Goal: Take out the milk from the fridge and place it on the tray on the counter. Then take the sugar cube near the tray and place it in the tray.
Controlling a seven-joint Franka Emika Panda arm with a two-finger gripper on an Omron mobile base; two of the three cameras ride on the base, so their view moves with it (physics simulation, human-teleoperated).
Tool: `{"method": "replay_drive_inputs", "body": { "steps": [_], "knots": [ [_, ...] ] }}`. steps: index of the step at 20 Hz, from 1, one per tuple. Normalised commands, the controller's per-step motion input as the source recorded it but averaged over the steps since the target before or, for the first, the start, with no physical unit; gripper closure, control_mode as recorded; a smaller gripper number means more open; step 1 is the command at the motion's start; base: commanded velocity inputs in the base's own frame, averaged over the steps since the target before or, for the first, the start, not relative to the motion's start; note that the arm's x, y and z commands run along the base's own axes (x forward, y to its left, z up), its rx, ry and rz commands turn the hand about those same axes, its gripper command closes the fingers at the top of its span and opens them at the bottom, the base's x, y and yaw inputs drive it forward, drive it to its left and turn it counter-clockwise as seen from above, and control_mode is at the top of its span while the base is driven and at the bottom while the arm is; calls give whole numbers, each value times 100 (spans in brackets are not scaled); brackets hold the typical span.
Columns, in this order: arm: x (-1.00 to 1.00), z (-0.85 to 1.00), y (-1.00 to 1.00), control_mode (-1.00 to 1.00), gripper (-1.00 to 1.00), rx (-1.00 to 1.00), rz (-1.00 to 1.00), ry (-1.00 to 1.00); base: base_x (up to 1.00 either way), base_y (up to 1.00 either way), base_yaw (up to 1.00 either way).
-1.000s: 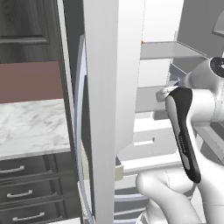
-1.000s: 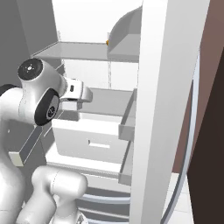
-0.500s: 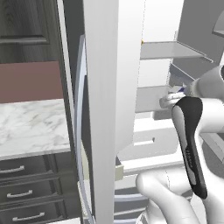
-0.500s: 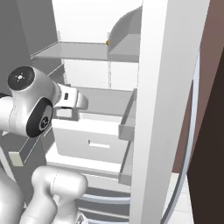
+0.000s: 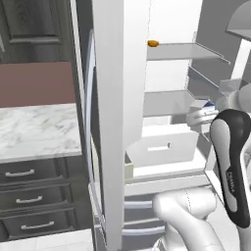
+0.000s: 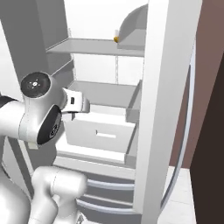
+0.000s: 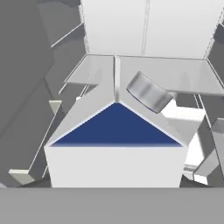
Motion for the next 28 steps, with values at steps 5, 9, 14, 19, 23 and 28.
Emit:
{"method": "replay_drive_inputs", "body": {
  "steps": [5,9,14,19,23,28],
  "knots": [
    [0,0,0,100,100,0,0,0,-100,4,4],
    [0,0,0,100,100,0,0,0,-100,3,0],
    [0,0,0,100,100,0,0,0,-100,5,3],
    [0,0,0,100,100,0,0,0,-66,75,44],
    [0,0,0,100,100,0,0,0,0,76,79],
    [0,0,0,100,100,0,0,0,0,39,87]
  ]
}}
